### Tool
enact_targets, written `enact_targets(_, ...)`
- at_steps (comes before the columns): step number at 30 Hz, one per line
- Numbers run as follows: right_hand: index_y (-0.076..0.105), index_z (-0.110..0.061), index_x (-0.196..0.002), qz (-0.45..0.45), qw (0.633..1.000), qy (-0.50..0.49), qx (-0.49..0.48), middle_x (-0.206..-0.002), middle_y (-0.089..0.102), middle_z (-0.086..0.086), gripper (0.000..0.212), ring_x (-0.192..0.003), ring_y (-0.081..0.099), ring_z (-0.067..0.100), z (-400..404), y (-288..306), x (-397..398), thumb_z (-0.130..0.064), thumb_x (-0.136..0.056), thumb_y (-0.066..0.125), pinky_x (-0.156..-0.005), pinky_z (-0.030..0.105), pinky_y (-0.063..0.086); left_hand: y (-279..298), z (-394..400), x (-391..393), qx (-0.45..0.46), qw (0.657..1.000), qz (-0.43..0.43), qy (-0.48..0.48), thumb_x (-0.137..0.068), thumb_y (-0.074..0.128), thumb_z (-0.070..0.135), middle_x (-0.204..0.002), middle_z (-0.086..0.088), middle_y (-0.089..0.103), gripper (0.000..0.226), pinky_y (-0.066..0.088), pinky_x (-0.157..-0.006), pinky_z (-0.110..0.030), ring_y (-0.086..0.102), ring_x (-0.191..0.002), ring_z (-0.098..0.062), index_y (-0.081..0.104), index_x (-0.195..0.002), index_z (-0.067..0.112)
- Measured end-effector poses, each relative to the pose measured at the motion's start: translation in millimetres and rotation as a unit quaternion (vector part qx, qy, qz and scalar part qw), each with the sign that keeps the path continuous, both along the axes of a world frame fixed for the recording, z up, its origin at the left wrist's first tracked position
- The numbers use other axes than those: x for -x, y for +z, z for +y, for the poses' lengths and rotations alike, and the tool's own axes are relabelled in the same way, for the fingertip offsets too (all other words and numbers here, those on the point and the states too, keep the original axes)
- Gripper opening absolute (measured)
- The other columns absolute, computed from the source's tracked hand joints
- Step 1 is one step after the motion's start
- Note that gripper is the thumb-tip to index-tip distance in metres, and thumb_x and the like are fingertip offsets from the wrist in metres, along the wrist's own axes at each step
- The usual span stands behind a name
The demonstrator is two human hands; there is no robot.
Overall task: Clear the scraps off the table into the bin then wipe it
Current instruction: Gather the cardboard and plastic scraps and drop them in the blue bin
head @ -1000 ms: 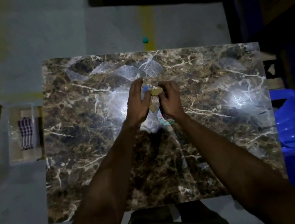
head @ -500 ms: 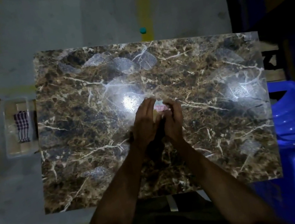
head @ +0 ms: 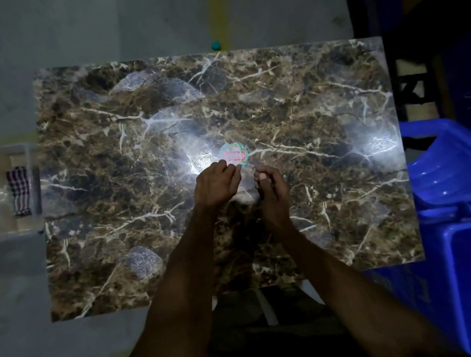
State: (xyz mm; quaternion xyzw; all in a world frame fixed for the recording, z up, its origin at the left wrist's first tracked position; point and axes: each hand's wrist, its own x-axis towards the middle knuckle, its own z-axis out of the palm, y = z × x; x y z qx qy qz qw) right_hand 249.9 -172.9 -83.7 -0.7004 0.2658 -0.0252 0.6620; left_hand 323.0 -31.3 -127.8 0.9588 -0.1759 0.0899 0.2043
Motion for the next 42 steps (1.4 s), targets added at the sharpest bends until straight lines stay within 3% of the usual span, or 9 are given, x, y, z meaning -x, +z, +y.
enact_targets(4, 0.066, -0.004, -0.115, 0.011, 0.999, -0.002, -0.047, -0.106, 0.067, 0.01, 0.03, -0.096, 0.063, 0.019, -10.3, 8.1, 25.2, -0.028, -0.1, 0.058, -0.084, 0.031, 0.053, 22.1, -8.9, 7.8, 0.175, 0.956, 0.16, 0.174, -0.104, 0.054, 0.047, -0.05, -0.005, 0.051, 0.062, 0.041, -0.05, -0.036, 0.053, -0.046, -0.023, 0.055, -0.055, 0.01)
enact_targets(6, 0.07, -0.013, -0.109, 0.029, 0.998, 0.005, -0.049, -0.102, 0.069, 0.013, 0.021, -0.093, 0.064, 0.018, -14.9, 9.8, 36.1, -0.029, -0.099, 0.059, -0.082, 0.031, 0.054, 37.5, -7.0, 3.4, 0.392, 0.832, 0.249, 0.304, -0.101, 0.056, 0.056, -0.043, -0.006, 0.046, 0.071, 0.04, -0.047, -0.037, 0.045, -0.04, -0.02, 0.049, -0.048, 0.009)
enact_targets(10, 0.073, -0.022, -0.099, 0.059, 0.996, 0.062, -0.026, -0.097, 0.07, 0.016, 0.02, -0.089, 0.063, 0.025, -17.4, -0.2, 47.0, -0.039, -0.097, 0.062, -0.082, 0.044, 0.052, 63.8, 25.0, 26.4, 0.708, 0.47, 0.31, 0.426, -0.104, 0.048, 0.053, -0.046, 0.006, 0.038, 0.063, 0.02, -0.037, -0.02, 0.029, -0.032, -0.014, 0.046, -0.048, 0.024)
enact_targets(14, 0.07, -0.015, -0.101, 0.049, 0.987, 0.144, 0.049, -0.102, 0.069, 0.013, 0.014, -0.089, 0.063, 0.017, -7.3, 5.8, 39.3, -0.009, -0.102, 0.058, -0.084, 0.033, 0.048, 84.8, 43.6, 70.8, 0.793, 0.383, 0.285, 0.379, -0.11, 0.034, 0.046, -0.06, 0.003, 0.054, 0.05, 0.023, -0.037, -0.019, 0.035, -0.034, -0.013, 0.053, -0.073, 0.017)
enact_targets(18, 0.067, -0.002, -0.119, 0.021, 0.949, 0.268, 0.166, -0.112, 0.061, 0.015, 0.022, -0.095, 0.057, 0.016, 11.4, 21.6, 22.2, 0.001, -0.099, 0.057, -0.08, 0.008, 0.041, 97.1, 44.6, 91.9, 0.819, 0.331, 0.285, 0.371, -0.104, 0.043, 0.05, -0.071, 0.002, 0.054, 0.042, 0.027, -0.045, -0.026, 0.043, -0.051, -0.015, 0.059, -0.08, 0.019)
enact_targets(24, 0.053, -0.006, -0.144, 0.038, 0.877, 0.395, 0.269, -0.135, 0.047, 0.015, 0.06, -0.117, 0.052, 0.028, 47.4, 22.8, -7.6, 0.005, -0.087, 0.069, -0.094, 0.025, 0.04, 105.7, 52.3, 98.5, 0.865, 0.277, 0.256, 0.331, -0.108, 0.038, 0.048, -0.086, -0.006, 0.065, 0.054, 0.04, -0.055, -0.025, 0.057, -0.068, -0.019, 0.069, -0.088, 0.01)
enact_targets(30, 0.064, 0.0, -0.125, -0.026, 0.841, 0.425, 0.334, -0.116, 0.051, 0.02, 0.042, -0.098, 0.046, 0.019, 63.1, 21.1, -22.4, 0.01, -0.085, 0.068, -0.074, 0.003, 0.032, 93.9, 69.0, 89.0, 0.845, 0.299, 0.292, 0.335, -0.108, 0.037, 0.049, -0.106, -0.009, 0.073, 0.05, 0.049, -0.075, -0.033, 0.07, -0.09, -0.023, 0.067, -0.107, 0.01)
enact_targets(36, 0.063, -0.005, -0.095, 0.002, 0.808, 0.451, 0.378, -0.096, 0.054, 0.013, 0.026, -0.079, 0.054, 0.028, 74.8, 17.8, -34.7, 0.008, -0.073, 0.071, -0.063, 0.03, 0.023, 70.9, 79.1, 82.7, 0.79, 0.349, 0.322, 0.387, -0.108, 0.041, 0.049, -0.104, -0.006, 0.072, 0.047, 0.049, -0.078, -0.033, 0.07, -0.087, -0.023, 0.071, -0.108, 0.012)
enact_targets(42, 0.054, -0.01, -0.078, 0.041, 0.879, 0.391, 0.27, -0.072, 0.061, 0.006, 0.017, -0.065, 0.056, 0.025, 74.1, 18.4, -47.2, -0.003, -0.064, 0.061, -0.058, 0.033, 0.039, 59.8, 82.3, 81.5, 0.769, 0.37, 0.337, 0.398, -0.108, 0.043, 0.047, -0.102, -0.007, 0.073, 0.046, 0.052, -0.078, -0.033, 0.071, -0.089, -0.024, 0.069, -0.11, 0.01)
